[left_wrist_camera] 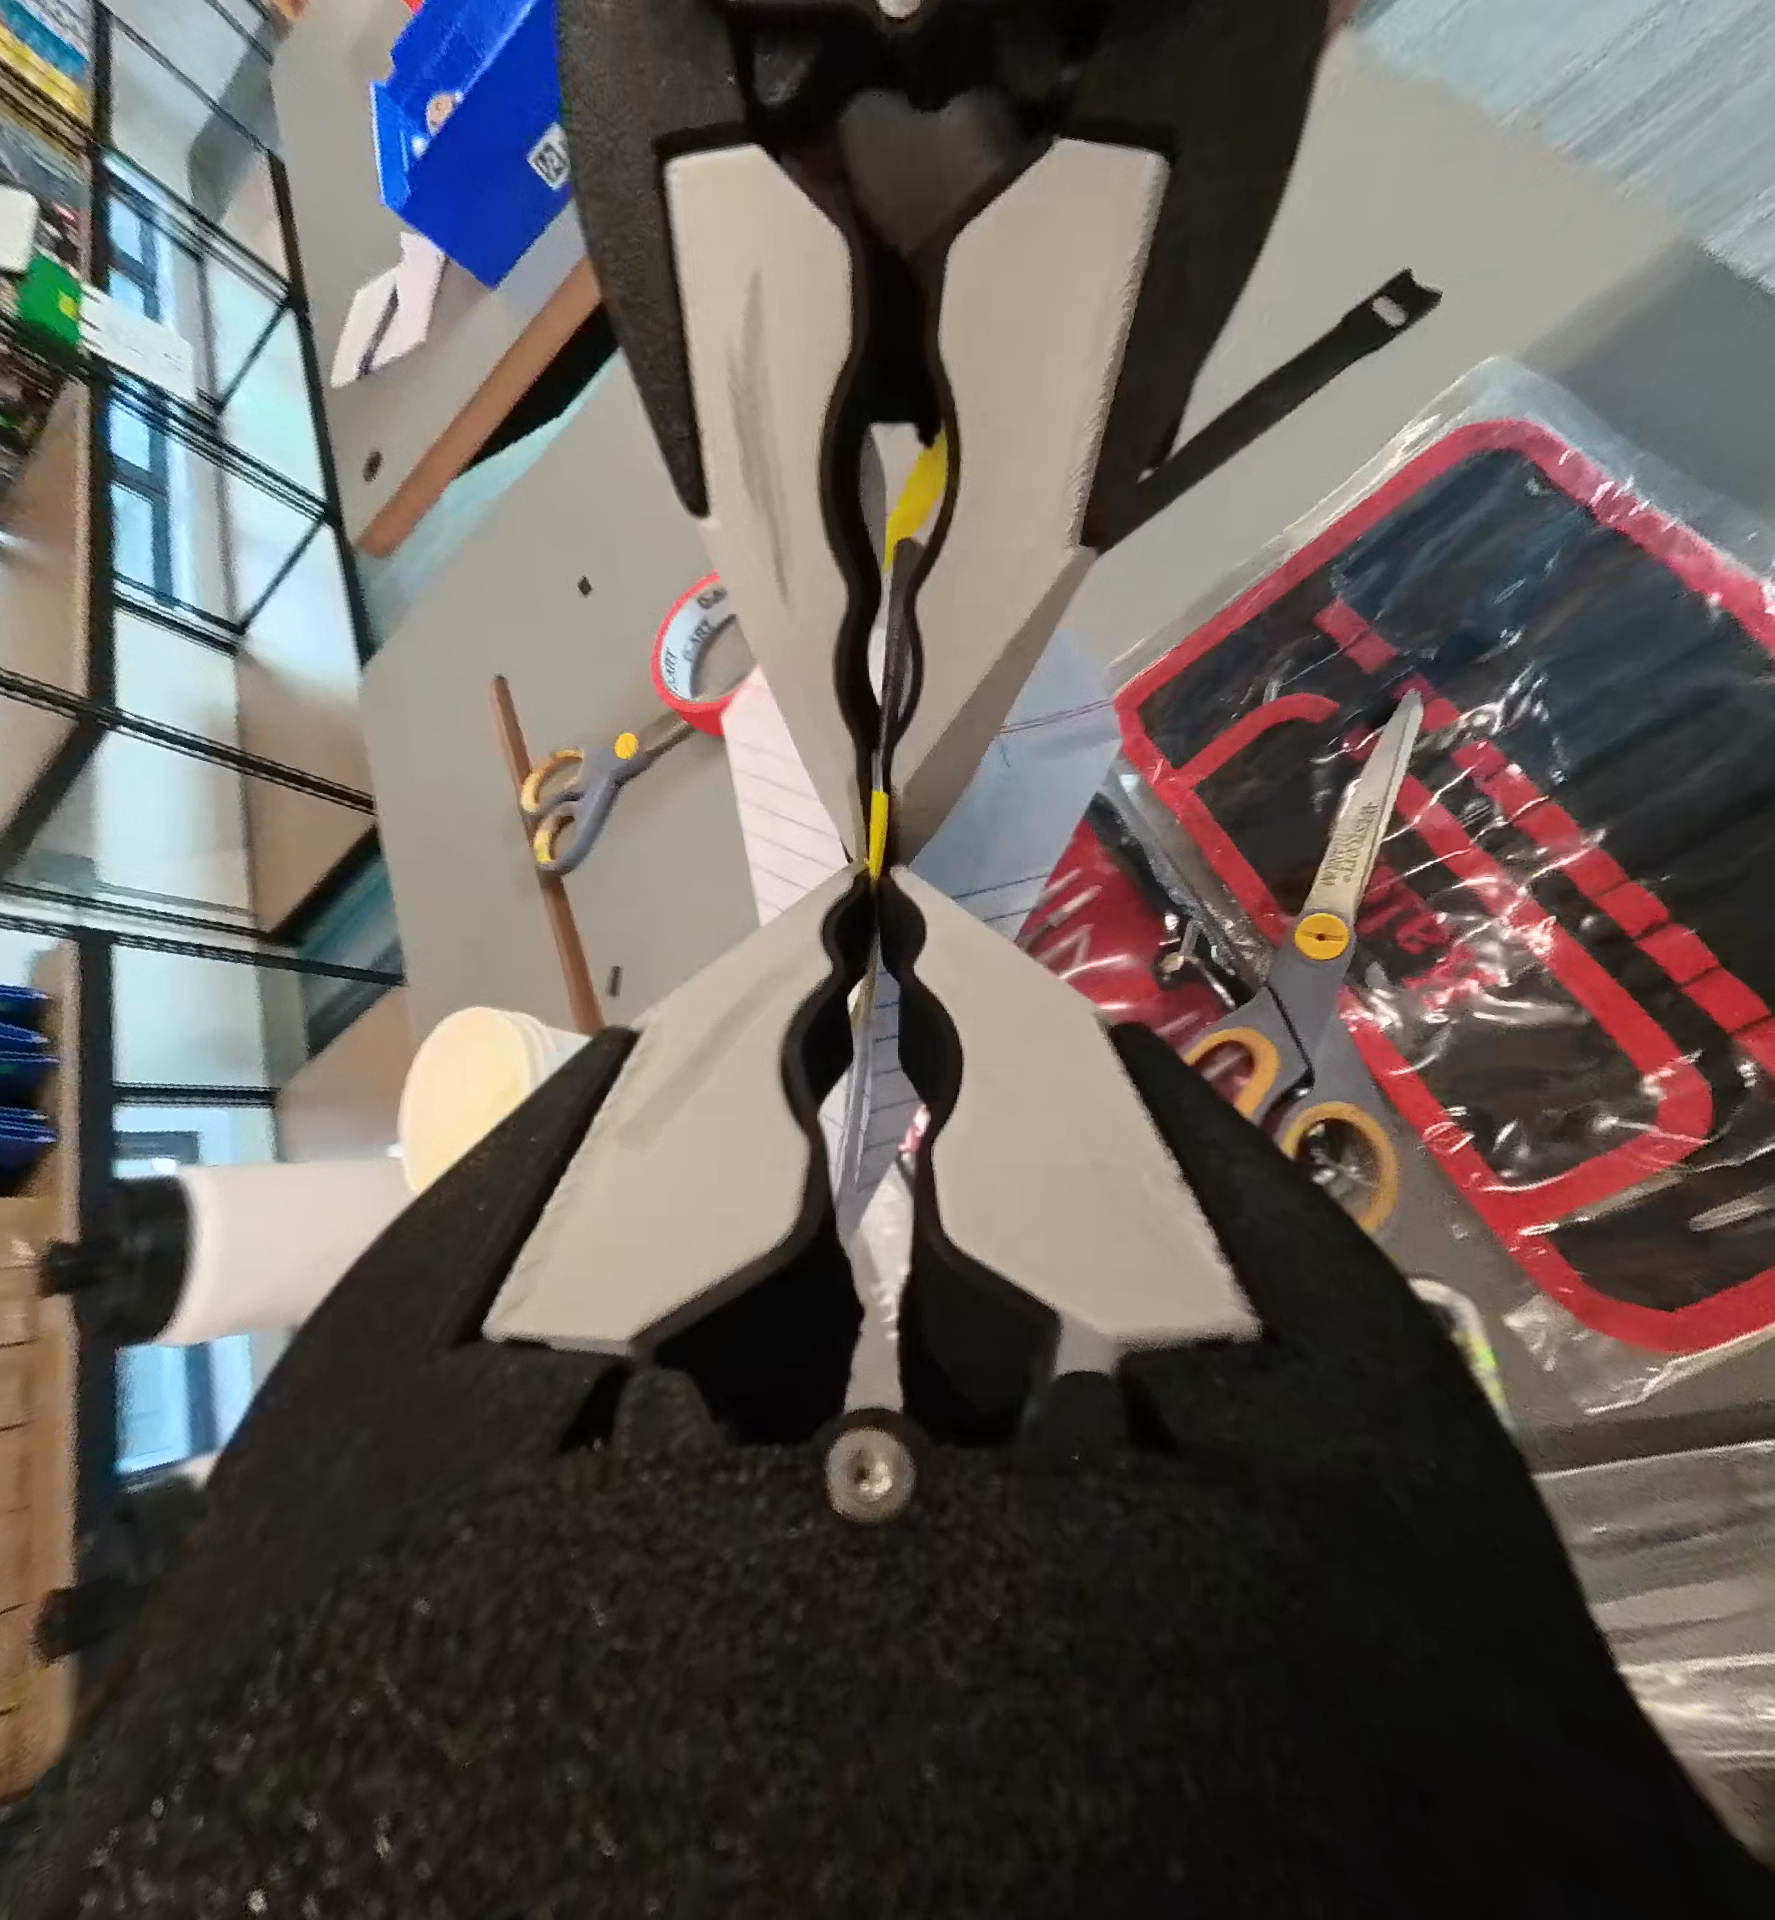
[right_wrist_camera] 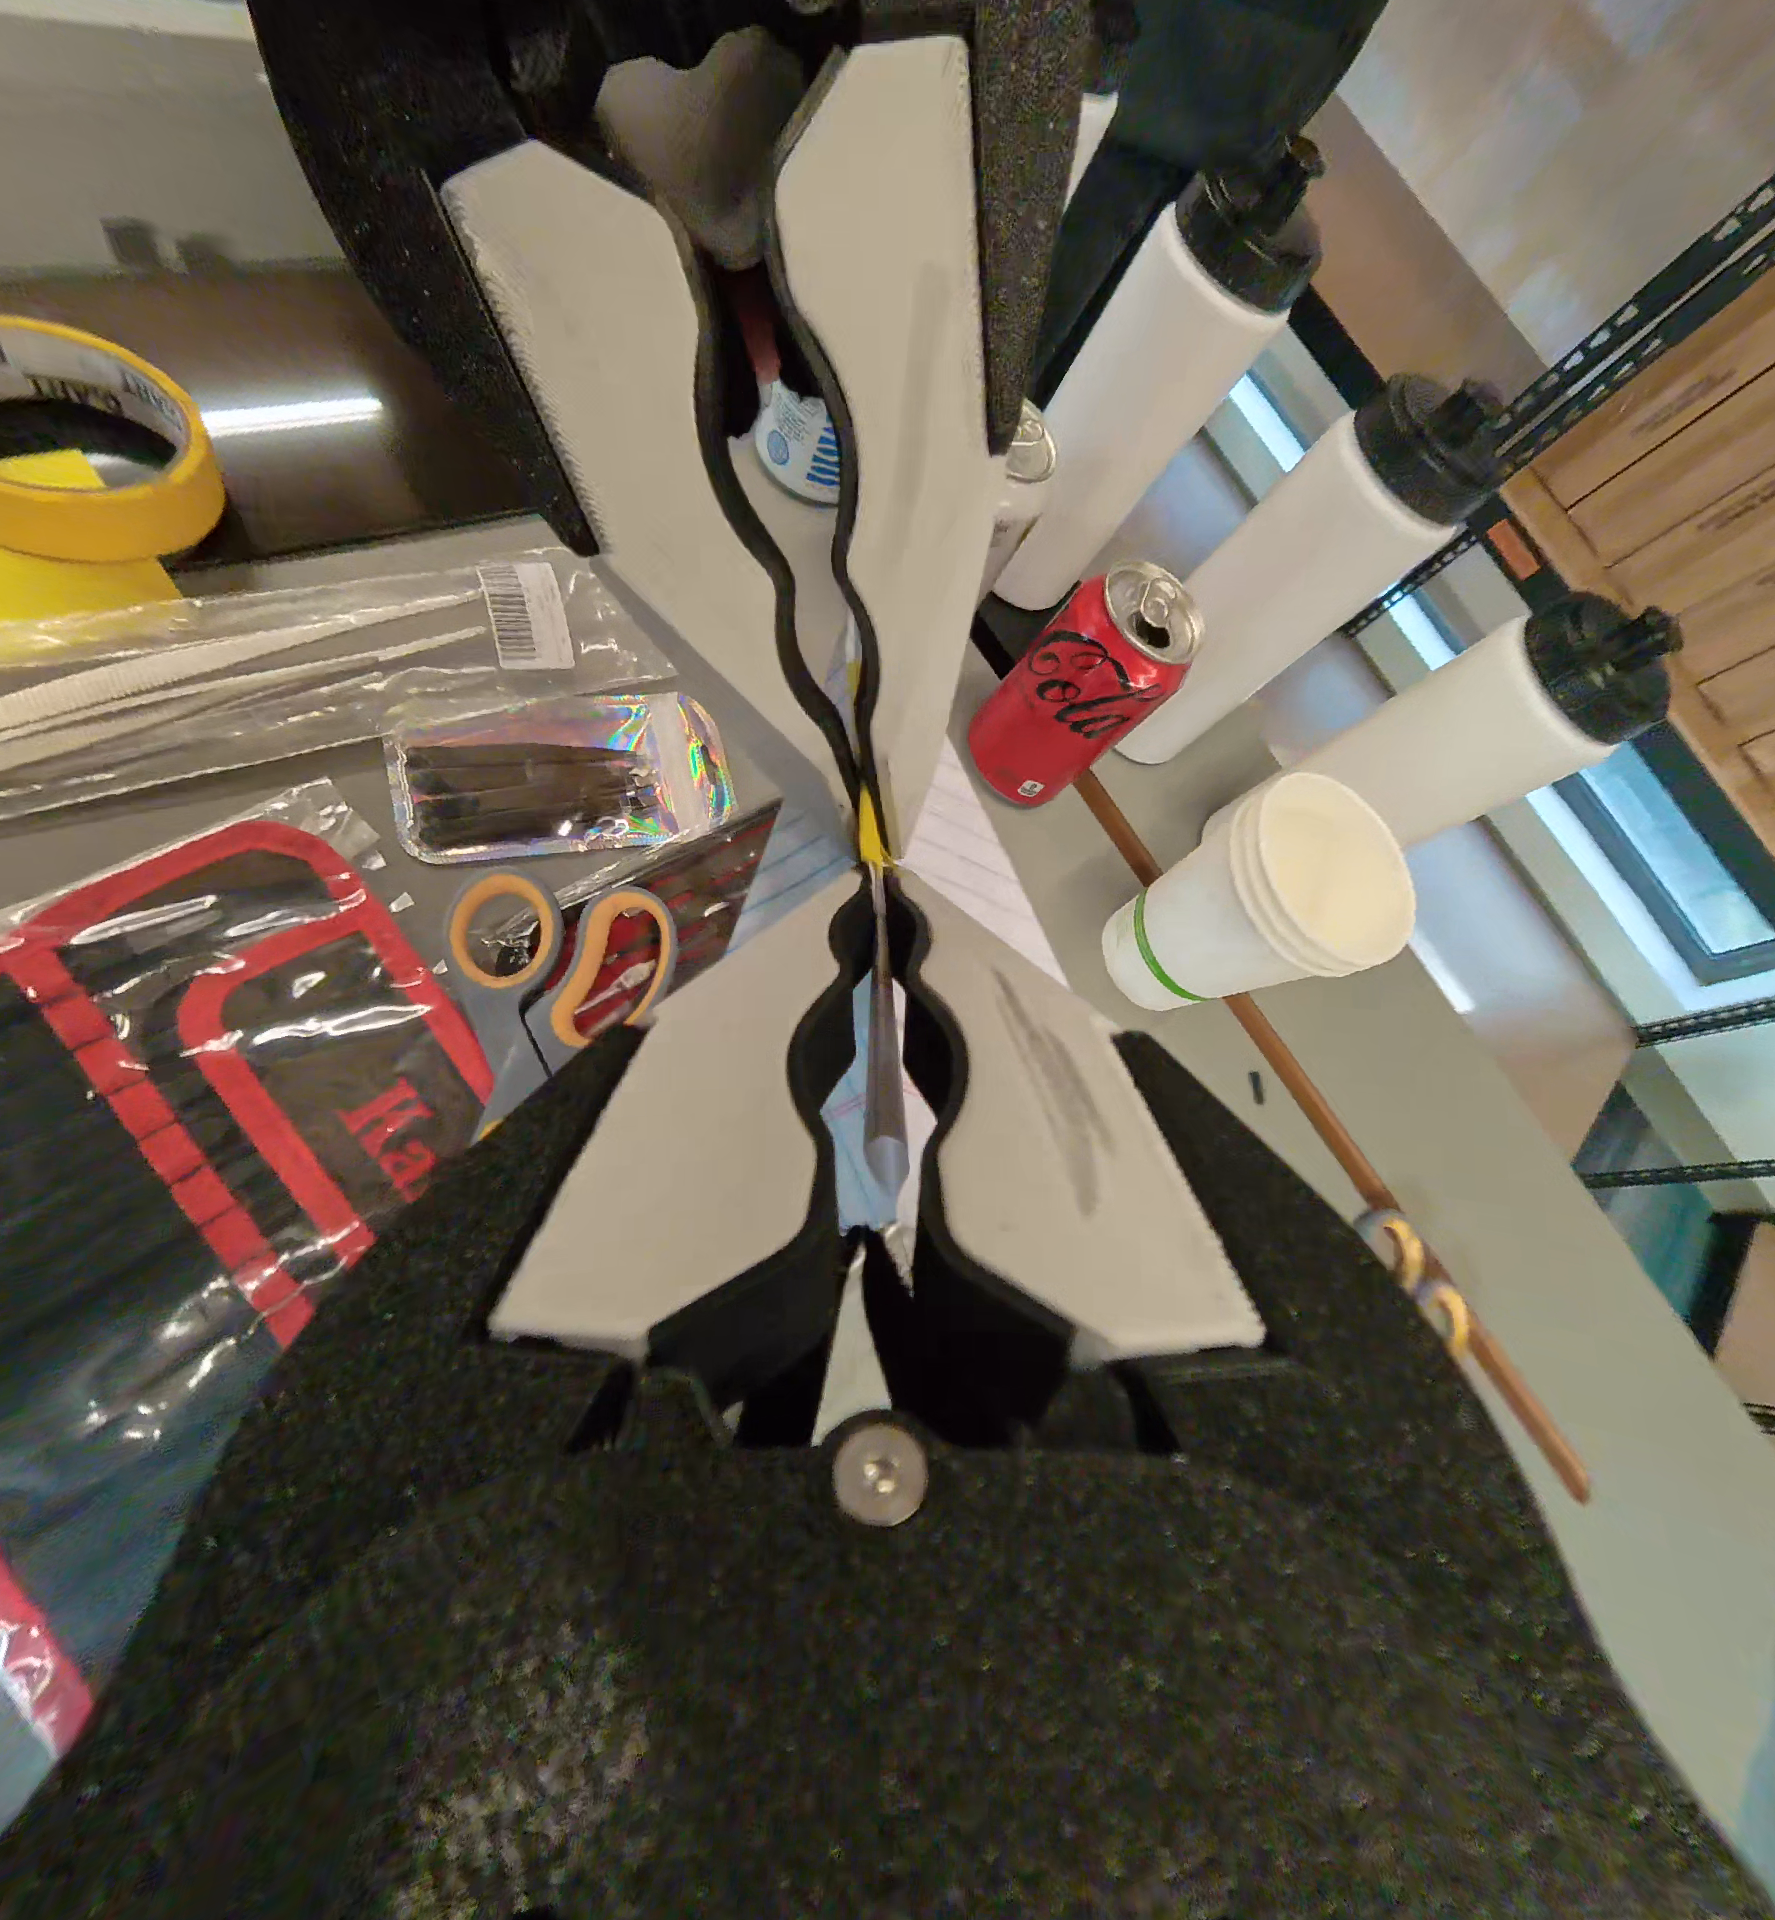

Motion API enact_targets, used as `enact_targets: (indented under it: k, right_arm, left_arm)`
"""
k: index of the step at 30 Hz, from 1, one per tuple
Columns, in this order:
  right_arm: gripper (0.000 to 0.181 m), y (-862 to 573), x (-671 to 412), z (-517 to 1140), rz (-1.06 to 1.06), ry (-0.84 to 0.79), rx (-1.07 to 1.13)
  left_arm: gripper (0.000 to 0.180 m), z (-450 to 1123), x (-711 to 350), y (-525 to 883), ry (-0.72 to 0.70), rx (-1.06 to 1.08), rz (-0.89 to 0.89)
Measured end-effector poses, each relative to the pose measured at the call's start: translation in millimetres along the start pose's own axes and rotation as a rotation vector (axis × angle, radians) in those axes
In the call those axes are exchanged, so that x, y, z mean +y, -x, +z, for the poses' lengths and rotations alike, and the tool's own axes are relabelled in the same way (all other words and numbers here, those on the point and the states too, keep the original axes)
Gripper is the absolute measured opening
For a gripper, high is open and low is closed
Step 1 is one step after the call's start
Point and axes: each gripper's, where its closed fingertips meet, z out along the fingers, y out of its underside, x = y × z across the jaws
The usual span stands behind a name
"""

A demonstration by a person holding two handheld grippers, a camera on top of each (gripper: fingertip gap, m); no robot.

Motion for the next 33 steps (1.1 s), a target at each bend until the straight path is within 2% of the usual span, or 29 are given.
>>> enact_targets:
  k: [4,6,8,10,13,14,17,21,23,25,26,29,32,33]
  right_arm:
    - [0.000,-4,-9,-12,-0.026,-0.005,0.020]
    - [0.001,-10,-16,-18,0.032,-0.009,0.023]
    - [0.047,-28,-26,-31,0.101,-0.014,0.102]
    - [0.044,-39,-38,-54,0.174,-0.066,0.155]
    - [0.040,-47,-52,-85,0.442,-0.180,0.202]
    - [0.033,-45,-58,-91,0.584,-0.251,0.167]
    - [0.038,-37,-78,-93,1.005,-0.490,-0.027]
    - [0.035,-64,-81,-97,1.297,-0.769,-0.046]
    - [0.031,-74,-81,-103,1.324,-0.844,-0.028]
    - [0.012,-81,-86,-113,1.344,-0.942,-0.033]
    - [0.012,-83,-89,-118,1.351,-0.980,-0.049]
    - [0.000,-86,-93,-126,1.294,-0.989,-0.022]
    - [0.000,-92,-99,-139,1.211,-1.037,-0.007]
    - [0.000,-93,-100,-143,1.177,-1.034,-0.003]
  left_arm:
    - [0.000,-6,-11,6,-0.022,-0.066,0.020]
    - [0.000,-12,-17,13,-0.024,-0.131,0.043]
    - [0.000,-18,-20,24,-0.014,-0.216,0.083]
    - [0.000,-28,-22,44,0.005,-0.338,0.118]
    - [0.000,-44,-34,69,0.010,-0.477,0.174]
    - [0.000,-46,-38,74,0.025,-0.504,0.206]
    - [0.000,-53,-57,88,0.016,-0.568,0.299]
    - [0.000,-50,-85,89,-0.011,-0.576,0.439]
    - [0.000,-50,-94,92,-0.009,-0.593,0.496]
    - [0.000,-50,-102,90,-0.021,-0.578,0.561]
    - [0.000,-50,-105,91,-0.020,-0.586,0.594]
    - [0.000,-53,-115,95,-0.032,-0.587,0.640]
    - [0.014,-62,-128,101,-0.061,-0.606,0.614]
    - [0.024,-71,-134,104,-0.080,-0.621,0.577]
